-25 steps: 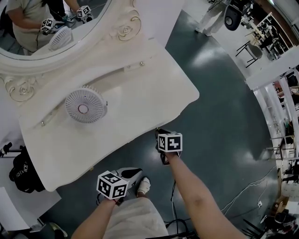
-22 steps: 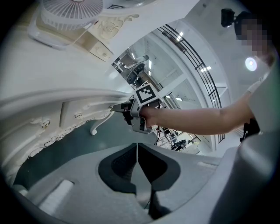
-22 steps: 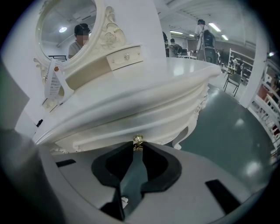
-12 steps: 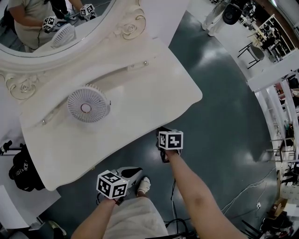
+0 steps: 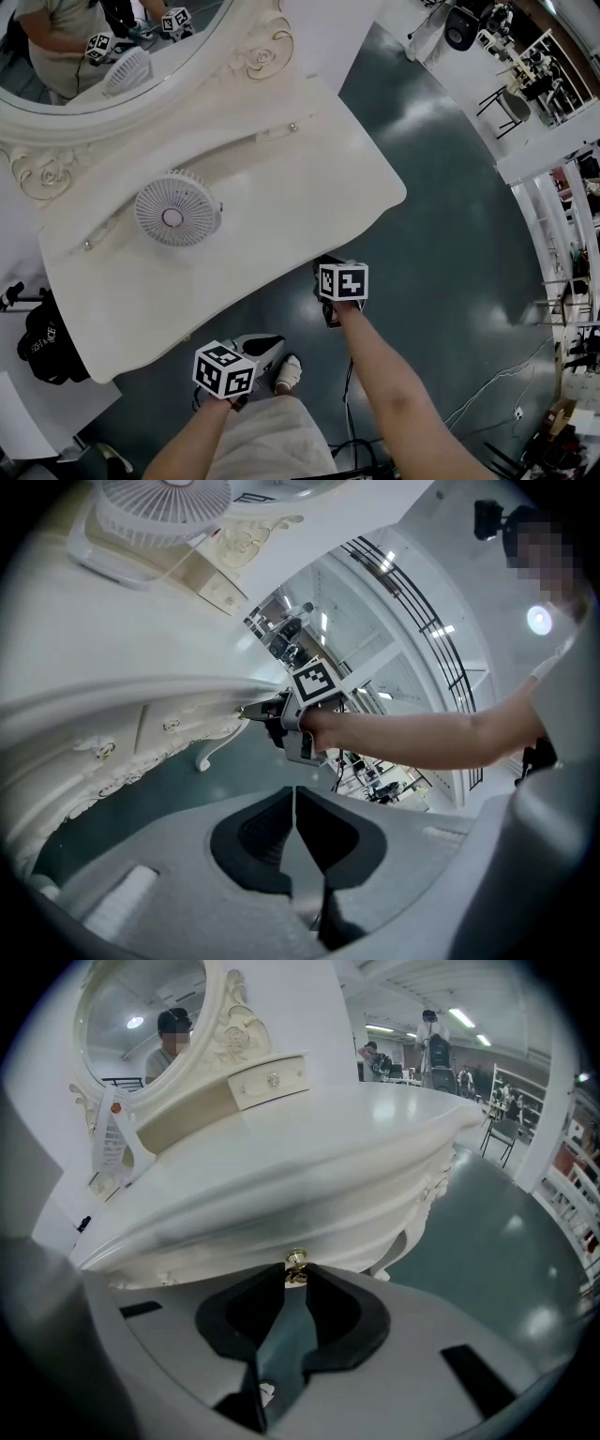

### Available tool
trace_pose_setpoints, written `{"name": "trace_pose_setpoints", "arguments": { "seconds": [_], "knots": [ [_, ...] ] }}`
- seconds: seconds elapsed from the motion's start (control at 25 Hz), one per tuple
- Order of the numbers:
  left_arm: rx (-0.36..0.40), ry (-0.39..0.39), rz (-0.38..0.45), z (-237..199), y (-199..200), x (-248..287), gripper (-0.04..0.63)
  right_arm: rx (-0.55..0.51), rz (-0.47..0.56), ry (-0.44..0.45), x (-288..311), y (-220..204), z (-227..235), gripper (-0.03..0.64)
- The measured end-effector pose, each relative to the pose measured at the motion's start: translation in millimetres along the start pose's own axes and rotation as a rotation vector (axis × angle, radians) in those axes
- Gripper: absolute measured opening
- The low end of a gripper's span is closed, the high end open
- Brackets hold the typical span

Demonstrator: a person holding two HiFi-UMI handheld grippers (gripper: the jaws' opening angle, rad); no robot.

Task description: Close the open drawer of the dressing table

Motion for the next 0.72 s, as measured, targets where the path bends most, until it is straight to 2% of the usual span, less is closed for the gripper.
{"name": "trace_pose_setpoints", "arguments": {
  "seconds": [0.28, 0.4, 0.72],
  "knots": [
    [0.003, 0.001, 0.0, 1, 1, -2, 0.011, -0.027, -0.007, 0.007, 0, 0, -2, 0.084],
    [0.005, 0.002, 0.002, 2, 2, -4, 0.01, -0.04, -0.019, 0.027, 0, 0, -5, 0.134],
    [0.012, 0.011, 0.01, 2, 5, -13, 0.01, -0.063, -0.029, 0.006, -5, 2, -12, 0.147]
  ]
}}
Point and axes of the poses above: the fingertips, and each gripper's own axes: x forward along the fingers, z to its right, y out of its top, the point moved 5 cm from there along -x, backward along the fingers, and after that the axes turned 4 degrees about x, right-handed, at the moved point
